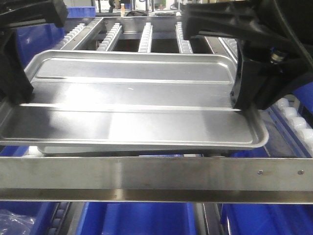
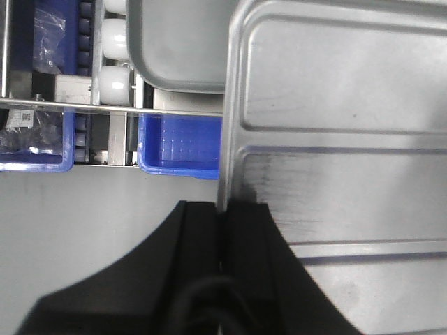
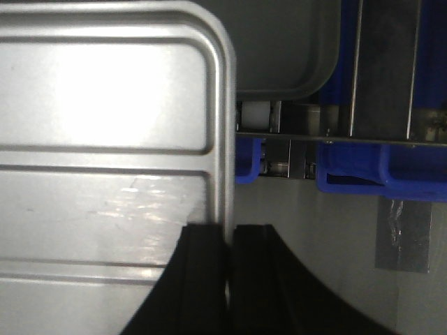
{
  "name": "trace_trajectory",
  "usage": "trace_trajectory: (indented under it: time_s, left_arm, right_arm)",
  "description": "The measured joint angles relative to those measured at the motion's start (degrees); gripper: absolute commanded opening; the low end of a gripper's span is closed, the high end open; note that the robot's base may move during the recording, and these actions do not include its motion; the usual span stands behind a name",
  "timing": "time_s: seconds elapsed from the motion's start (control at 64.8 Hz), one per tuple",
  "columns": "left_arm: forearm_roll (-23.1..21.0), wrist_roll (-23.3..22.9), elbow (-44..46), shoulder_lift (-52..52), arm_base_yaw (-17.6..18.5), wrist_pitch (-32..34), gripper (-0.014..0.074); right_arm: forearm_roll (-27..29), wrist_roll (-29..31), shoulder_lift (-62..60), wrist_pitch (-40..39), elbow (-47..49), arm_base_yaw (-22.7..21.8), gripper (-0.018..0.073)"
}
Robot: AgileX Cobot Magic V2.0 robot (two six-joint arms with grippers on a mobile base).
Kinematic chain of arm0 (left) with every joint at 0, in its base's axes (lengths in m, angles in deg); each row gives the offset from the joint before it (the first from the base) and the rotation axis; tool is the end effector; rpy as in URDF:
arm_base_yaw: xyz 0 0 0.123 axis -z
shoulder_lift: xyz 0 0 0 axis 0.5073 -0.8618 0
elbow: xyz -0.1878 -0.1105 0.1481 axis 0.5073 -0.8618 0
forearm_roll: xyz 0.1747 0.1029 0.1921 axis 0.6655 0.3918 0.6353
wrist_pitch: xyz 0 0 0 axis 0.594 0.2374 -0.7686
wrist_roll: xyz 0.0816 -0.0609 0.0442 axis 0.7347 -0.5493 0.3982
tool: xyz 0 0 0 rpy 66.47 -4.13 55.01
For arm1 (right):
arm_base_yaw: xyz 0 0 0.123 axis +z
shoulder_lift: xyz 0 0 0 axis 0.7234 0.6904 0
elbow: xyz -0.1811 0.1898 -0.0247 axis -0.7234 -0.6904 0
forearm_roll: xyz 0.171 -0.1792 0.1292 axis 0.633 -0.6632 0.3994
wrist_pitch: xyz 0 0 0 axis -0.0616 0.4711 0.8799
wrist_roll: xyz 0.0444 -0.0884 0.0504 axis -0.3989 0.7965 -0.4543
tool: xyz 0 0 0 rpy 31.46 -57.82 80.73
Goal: Grab silver tray and place in blue box
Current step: 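Lift the tray with both grippers and pull it off the rollers, then hold the tray level in both grippers while the base drives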
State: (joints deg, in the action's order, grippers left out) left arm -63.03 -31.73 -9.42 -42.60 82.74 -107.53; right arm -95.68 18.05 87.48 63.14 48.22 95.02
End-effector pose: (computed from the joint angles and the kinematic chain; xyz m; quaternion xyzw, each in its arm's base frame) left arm 0.1894 -0.1943 0.2456 0.0161 0.9567 -0.1063 0.2707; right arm 0.2139 0.1970 0.2340 0.0244 0.9588 0.0952 0.2664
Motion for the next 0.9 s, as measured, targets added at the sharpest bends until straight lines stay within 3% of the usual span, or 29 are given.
trace_trajectory:
  time_s: [0.895]
  left_arm:
    - [0.2, 0.0, 0.0, 0.0, 0.0, -0.2, -0.0104]
  right_arm:
    - [0.0, 0.0, 0.0, -0.5, 0.0, 0.1, 0.0052]
